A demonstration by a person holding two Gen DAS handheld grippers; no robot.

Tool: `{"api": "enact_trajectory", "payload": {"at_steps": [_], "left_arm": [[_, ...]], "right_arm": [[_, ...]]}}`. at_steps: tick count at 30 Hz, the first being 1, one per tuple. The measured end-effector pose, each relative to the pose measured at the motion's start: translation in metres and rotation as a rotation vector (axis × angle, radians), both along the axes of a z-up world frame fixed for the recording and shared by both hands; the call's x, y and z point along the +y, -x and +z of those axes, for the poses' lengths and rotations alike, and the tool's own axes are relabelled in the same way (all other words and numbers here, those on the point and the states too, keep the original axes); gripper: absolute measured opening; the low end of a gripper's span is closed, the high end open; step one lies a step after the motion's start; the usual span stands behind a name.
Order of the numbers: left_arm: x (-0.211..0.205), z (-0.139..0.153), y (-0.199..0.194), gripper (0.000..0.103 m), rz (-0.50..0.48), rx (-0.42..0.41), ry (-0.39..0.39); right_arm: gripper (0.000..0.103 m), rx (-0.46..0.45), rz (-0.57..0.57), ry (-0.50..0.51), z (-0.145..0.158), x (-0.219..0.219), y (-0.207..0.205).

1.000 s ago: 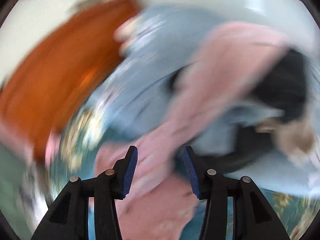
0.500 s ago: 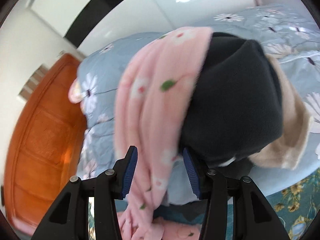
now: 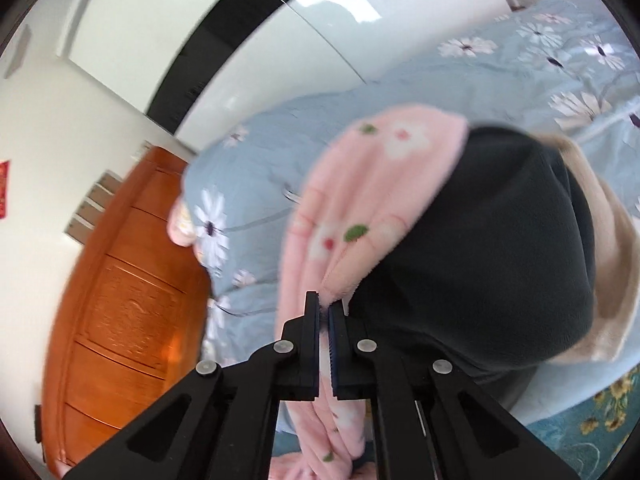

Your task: Fold clothes

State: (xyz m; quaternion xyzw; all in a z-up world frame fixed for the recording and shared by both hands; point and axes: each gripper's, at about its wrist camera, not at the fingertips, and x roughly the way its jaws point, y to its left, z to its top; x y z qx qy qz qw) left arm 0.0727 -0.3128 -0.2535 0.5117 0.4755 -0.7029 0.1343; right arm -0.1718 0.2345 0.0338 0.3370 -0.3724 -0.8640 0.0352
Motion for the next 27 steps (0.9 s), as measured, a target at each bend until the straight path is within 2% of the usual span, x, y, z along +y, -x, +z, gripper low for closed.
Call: {"api": "enact_trajectory", "payload": {"at_steps": [2,5,11,16,19,23,26,27], "left_arm": [[0.000,0.000,0.001,0.026,-0.013,0.006,-0.006],[0.008,0.008,0.006,0.023,-0.058,0.028,0.000],[0.038,0.047,0.016,0.020,-0.159,0.139,0.003],[0.067,0.092,0.025,0.019,-0.241,0.248,0.007],[0.085,0.121,0.029,0.019,-0.282,0.312,0.006],[0.101,0.164,0.031,0.019,-0.338,0.405,0.070],[0.092,0.185,0.024,0.019,-0.334,0.447,0.122],[0.084,0.190,0.020,0.018,-0.322,0.449,0.141]], "right_arm": [[0.003,0.040,0.005,0.009,0.019,-0.002,0.000],[0.003,0.122,0.040,-0.021,0.058,-0.009,-0.004],[0.003,0.307,0.105,-0.054,0.144,-0.021,-0.014],[0.003,0.501,0.149,-0.085,0.219,-0.001,-0.062],[0.003,0.579,0.134,-0.107,0.246,0.026,-0.106],[0.003,0.629,0.096,-0.123,0.251,0.076,-0.168],[0.003,0.597,0.079,-0.151,0.226,0.114,-0.212],[0.003,0.563,0.074,-0.162,0.210,0.124,-0.225]]}}
